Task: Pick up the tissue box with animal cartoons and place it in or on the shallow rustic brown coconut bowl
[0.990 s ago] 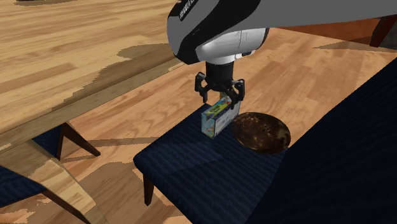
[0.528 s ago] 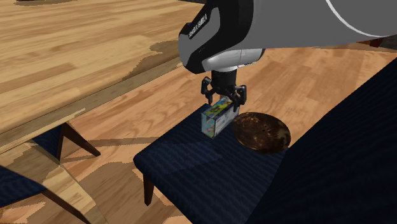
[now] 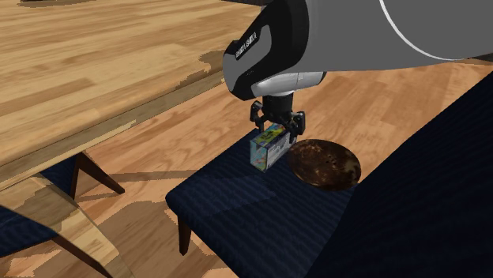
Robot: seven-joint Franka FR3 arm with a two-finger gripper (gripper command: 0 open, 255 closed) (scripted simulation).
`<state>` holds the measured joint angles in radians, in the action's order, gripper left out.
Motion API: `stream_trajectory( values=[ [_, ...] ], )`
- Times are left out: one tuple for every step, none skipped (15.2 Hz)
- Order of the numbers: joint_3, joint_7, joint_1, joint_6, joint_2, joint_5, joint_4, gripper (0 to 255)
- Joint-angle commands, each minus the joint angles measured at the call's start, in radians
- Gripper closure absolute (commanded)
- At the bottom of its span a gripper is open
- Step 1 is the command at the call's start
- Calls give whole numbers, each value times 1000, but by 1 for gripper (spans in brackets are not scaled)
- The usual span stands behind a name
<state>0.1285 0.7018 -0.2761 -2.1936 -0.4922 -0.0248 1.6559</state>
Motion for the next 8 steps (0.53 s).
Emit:
stream_trajectory(
  values=[
    [0, 0, 0, 0, 0, 0, 0, 0],
    [0, 0, 0, 0, 0, 0, 0, 0],
    [0, 0, 0, 0, 0, 0, 0, 255],
    [0, 0, 0, 0, 0, 0, 0, 255],
    [0, 0, 0, 0, 0, 0, 0, 255],
    [0, 0, 0, 0, 0, 0, 0, 255],
    [0, 0, 0, 0, 0, 0, -1, 255],
    [0, 0, 0, 0, -1, 0, -1, 255]
  ],
)
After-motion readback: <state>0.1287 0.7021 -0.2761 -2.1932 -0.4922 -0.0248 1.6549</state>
